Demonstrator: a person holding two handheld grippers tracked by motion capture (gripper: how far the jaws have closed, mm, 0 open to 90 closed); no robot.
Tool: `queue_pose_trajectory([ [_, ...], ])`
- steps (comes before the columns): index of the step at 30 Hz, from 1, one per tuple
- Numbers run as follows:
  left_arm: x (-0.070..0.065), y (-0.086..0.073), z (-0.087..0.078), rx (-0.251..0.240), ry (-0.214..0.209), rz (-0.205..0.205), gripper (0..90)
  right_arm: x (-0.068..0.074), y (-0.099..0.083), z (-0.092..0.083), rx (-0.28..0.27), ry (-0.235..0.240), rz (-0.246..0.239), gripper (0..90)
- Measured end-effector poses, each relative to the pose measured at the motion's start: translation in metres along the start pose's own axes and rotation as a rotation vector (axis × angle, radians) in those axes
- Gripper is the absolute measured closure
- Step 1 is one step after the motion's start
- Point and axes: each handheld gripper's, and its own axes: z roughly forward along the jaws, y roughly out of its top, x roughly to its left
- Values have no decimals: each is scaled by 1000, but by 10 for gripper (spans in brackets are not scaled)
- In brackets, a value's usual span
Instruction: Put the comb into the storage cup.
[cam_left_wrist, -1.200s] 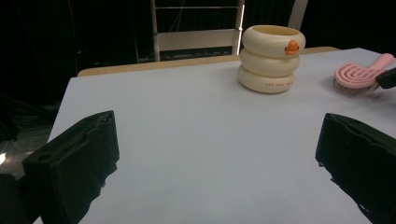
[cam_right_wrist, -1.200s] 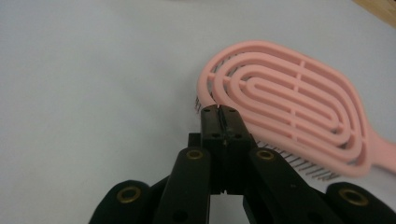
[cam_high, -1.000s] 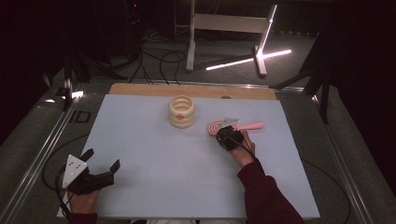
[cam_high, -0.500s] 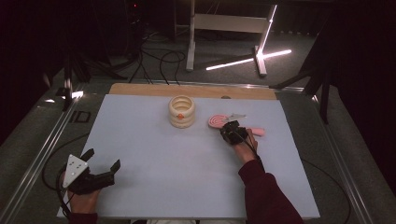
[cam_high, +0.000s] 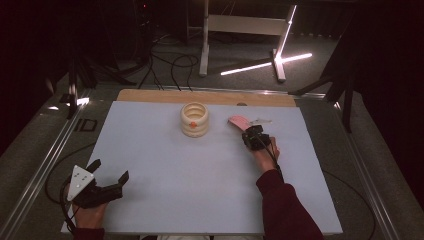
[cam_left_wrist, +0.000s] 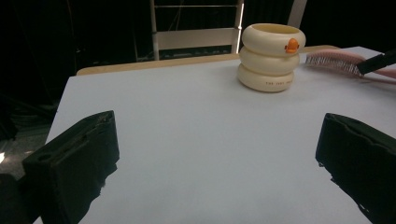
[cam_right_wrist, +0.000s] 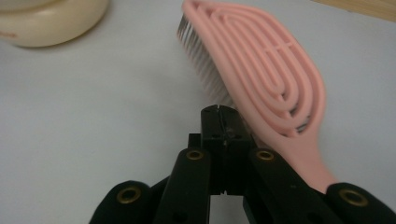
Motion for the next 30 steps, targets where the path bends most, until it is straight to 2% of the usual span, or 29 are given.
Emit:
queue_pose_trajectory([
  [3,0,0,0,0,0,0,0,-4,-1,0,0,-12,22,900],
  [6,0,0,0,1,0,0,0,-6,-2,-1,3,-9,24,900],
  [13,0,0,0,0,0,-2,0,-4,-1,-1,-3,8,3,897],
  [18,1,0,0,0,1,-1,0,-3,-1,-5,-16,26,-10,854],
  [21,0,0,0,0,1,-1,0,-1,0,-10,-40,43,-30,811],
  [25,1,0,0,0,2,-1,0,1,2,-19,-67,72,-35,701],
  [28,1,0,0,0,2,-1,0,1,2,-22,-72,80,-37,684],
  [29,1,0,0,1,3,-2,0,3,2,-33,-90,103,-47,614],
  [30,1,0,0,1,3,-2,0,4,2,-37,-94,109,-50,598],
])
